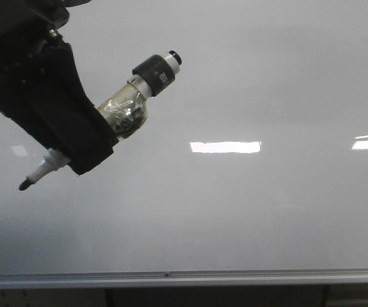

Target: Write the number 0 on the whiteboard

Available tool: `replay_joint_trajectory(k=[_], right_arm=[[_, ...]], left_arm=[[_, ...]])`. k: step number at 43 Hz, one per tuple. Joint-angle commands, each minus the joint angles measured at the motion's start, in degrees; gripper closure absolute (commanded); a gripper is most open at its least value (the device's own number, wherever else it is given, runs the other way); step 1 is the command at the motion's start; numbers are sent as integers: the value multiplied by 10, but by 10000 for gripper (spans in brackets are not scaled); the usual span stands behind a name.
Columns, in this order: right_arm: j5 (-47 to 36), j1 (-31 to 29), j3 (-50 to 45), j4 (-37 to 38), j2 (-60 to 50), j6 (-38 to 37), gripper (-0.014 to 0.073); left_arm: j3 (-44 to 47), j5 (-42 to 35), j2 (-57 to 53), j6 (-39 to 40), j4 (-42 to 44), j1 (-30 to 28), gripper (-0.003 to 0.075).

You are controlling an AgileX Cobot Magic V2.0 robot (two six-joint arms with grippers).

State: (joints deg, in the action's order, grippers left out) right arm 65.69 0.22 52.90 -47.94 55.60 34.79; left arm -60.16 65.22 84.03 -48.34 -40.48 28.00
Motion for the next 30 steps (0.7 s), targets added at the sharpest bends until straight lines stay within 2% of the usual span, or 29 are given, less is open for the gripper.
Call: replay_joint_trajectory(k=[1,6,11,20,30], right_arm=[[57,0,37,-103,38,58,13],[94,3,55,-155,88,91,13],[98,34,69,-160,132,94,13],[42,135,89,-162,199,102,13],[2,219,124,-166,272,102,13]], left_arm=[[-17,49,-21,-42,-57,4,739],[-17,72,-21,-65,-84,4,739],[-17,72,-21,-69,-91,4,739],[-17,72,-21,-69,-93,4,739],[-17,72,-21,-69,-93,4,739]])
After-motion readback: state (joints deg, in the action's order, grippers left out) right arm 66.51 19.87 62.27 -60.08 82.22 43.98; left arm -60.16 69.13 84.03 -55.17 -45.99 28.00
